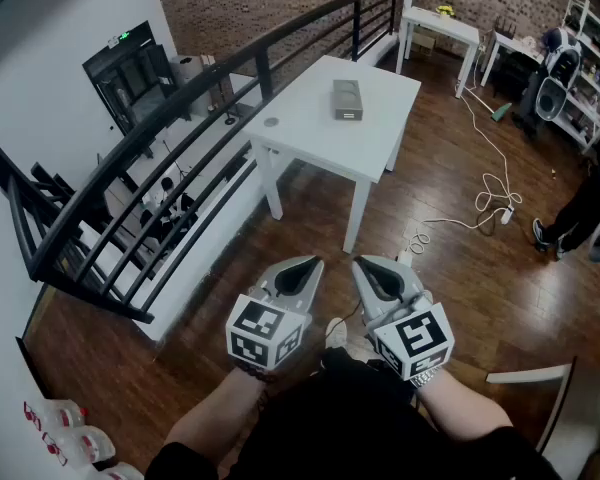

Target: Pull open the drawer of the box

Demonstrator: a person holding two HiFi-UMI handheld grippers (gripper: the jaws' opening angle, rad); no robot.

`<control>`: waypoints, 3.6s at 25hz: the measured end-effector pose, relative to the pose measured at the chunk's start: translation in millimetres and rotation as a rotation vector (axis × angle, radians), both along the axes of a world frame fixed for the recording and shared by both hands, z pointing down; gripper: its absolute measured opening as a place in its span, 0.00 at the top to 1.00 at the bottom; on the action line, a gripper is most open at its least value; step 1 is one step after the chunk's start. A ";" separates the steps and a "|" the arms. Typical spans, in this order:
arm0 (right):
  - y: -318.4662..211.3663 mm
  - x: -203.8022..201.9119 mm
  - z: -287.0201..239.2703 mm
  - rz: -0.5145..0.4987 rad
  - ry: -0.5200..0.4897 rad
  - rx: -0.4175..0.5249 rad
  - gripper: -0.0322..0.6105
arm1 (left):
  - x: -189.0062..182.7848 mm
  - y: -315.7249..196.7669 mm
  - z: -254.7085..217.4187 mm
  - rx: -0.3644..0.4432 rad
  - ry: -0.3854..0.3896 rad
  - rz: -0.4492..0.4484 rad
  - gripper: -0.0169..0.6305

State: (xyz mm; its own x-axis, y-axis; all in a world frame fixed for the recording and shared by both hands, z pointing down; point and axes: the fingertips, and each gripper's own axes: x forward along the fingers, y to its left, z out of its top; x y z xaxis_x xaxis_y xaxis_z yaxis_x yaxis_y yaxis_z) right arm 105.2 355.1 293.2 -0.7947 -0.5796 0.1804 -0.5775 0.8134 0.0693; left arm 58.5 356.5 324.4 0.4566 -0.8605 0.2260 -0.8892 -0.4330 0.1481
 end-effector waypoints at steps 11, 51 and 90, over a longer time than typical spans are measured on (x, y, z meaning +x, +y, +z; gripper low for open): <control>-88.1 -16.7 17.5 0.012 -0.039 -0.032 0.96 | -23.6 -87.6 17.2 -0.035 -0.029 -0.011 0.95; -330.5 -123.2 33.8 0.243 -0.038 -0.087 0.96 | -124.7 -340.3 27.4 -0.063 -0.055 0.234 0.95; -491.6 -164.7 131.7 0.556 -0.078 -0.398 0.87 | -176.9 -487.5 73.4 -0.126 -0.098 0.563 0.95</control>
